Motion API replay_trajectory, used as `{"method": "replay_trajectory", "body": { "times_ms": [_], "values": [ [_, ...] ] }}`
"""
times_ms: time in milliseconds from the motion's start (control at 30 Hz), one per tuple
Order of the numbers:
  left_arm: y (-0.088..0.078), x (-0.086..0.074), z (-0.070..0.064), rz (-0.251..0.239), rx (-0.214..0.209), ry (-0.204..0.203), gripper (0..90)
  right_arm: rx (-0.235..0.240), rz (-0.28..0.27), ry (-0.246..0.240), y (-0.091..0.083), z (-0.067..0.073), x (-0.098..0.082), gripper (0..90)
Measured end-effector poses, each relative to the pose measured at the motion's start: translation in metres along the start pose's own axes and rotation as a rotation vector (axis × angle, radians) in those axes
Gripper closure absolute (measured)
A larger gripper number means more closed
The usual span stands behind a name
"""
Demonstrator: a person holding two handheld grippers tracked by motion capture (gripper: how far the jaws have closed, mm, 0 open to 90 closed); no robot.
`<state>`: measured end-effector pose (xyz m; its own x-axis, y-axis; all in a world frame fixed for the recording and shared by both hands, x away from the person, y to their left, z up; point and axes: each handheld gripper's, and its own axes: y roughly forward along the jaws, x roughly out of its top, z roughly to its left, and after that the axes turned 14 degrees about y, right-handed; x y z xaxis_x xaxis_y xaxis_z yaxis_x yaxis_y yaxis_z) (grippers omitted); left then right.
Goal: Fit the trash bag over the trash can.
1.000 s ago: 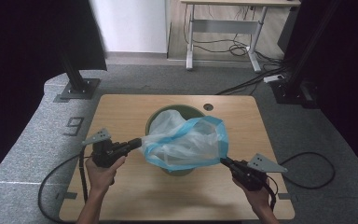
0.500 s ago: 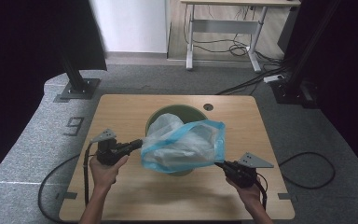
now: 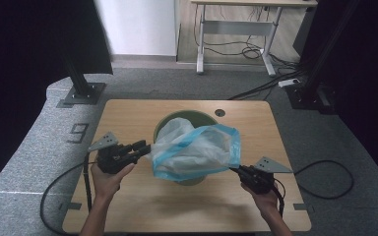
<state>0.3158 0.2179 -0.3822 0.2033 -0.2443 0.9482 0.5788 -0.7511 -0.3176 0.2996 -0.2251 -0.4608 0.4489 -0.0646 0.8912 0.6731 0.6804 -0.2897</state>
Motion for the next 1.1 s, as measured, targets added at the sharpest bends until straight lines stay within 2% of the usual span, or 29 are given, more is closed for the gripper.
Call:
{"method": "replay_trajectory", "body": {
  "times_ms": [100,167,300,333,367,467,567,633,700,733,767,833,867,900,933,967,1000,1033,1067,1100],
  "values": [
    [0.003,0.013,-0.007,0.018,-0.029,0.048,53.2,0.0,-0.008,-0.006,-0.002,0.002,0.003,88.6],
    [0.005,0.015,-0.008,0.026,-0.035,0.054,52.2,0.0,-0.009,-0.007,-0.003,0.003,0.003,88.6],
    [0.024,0.023,-0.012,0.065,-0.076,0.06,48.6,0.001,-0.005,-0.005,-0.002,0.003,0.004,88.6],
    [0.024,0.023,-0.012,0.065,-0.076,0.06,47.9,0.001,-0.005,-0.005,-0.002,0.003,0.004,88.6],
    [0.03,0.026,-0.014,0.075,-0.088,0.06,47.5,0.005,-0.002,0.007,-0.002,0.002,0.004,88.6],
    [0.037,0.029,-0.017,0.085,-0.094,0.063,47.5,0.006,-0.004,0.013,-0.003,0.002,0.005,88.6],
    [0.045,0.035,-0.021,0.109,-0.08,0.076,51.5,0.007,-0.007,0.012,-0.004,0.002,0.006,88.5],
    [0.05,0.038,-0.023,0.112,-0.068,0.081,60.9,0.008,-0.011,0.009,-0.006,0.002,0.007,88.5],
    [0.052,0.039,-0.023,0.111,-0.069,0.074,63.5,0.009,-0.011,0.007,-0.006,0.002,0.006,88.5],
    [0.054,0.039,-0.023,0.112,-0.077,0.073,67.8,0.008,-0.012,0.007,-0.007,0.002,0.006,88.5],
    [0.056,0.039,-0.023,0.12,-0.084,0.077,76.2,0.007,-0.014,0.009,-0.008,0.001,0.005,88.5],
    [0.058,0.039,-0.024,0.124,-0.088,0.08,79.6,0.007,-0.014,0.009,-0.009,0.001,0.004,88.5],
    [0.058,0.039,-0.024,0.123,-0.087,0.086,84.6,0.007,-0.012,0.009,-0.01,0.001,0.003,88.5],
    [0.057,0.039,-0.025,0.113,-0.081,0.093,89.9,0.006,-0.01,0.007,-0.01,0.0,0.001,88.5],
    [0.057,0.039,-0.025,0.113,-0.081,0.093,90.0,0.006,-0.01,0.007,-0.01,0.0,0.001,88.5],
    [0.053,0.04,-0.027,0.077,-0.036,0.104,90.0,0.005,-0.008,0.009,-0.01,-0.001,0.0,88.5],
    [0.053,0.04,-0.027,0.077,-0.036,0.104,90.0,0.005,-0.008,0.009,-0.01,-0.001,0.0,88.5],
    [0.047,0.042,-0.026,0.022,-0.004,0.098,90.0,0.005,-0.007,0.01,-0.01,-0.001,0.0,88.6],
    [0.047,0.042,-0.026,0.022,-0.004,0.098,90.0,0.005,-0.007,0.01,-0.01,-0.001,0.0,88.6],
    [0.042,0.044,-0.024,-0.009,0.028,0.099,90.0,0.004,-0.009,0.01,-0.01,-0.001,-0.001,88.6]
  ]
}}
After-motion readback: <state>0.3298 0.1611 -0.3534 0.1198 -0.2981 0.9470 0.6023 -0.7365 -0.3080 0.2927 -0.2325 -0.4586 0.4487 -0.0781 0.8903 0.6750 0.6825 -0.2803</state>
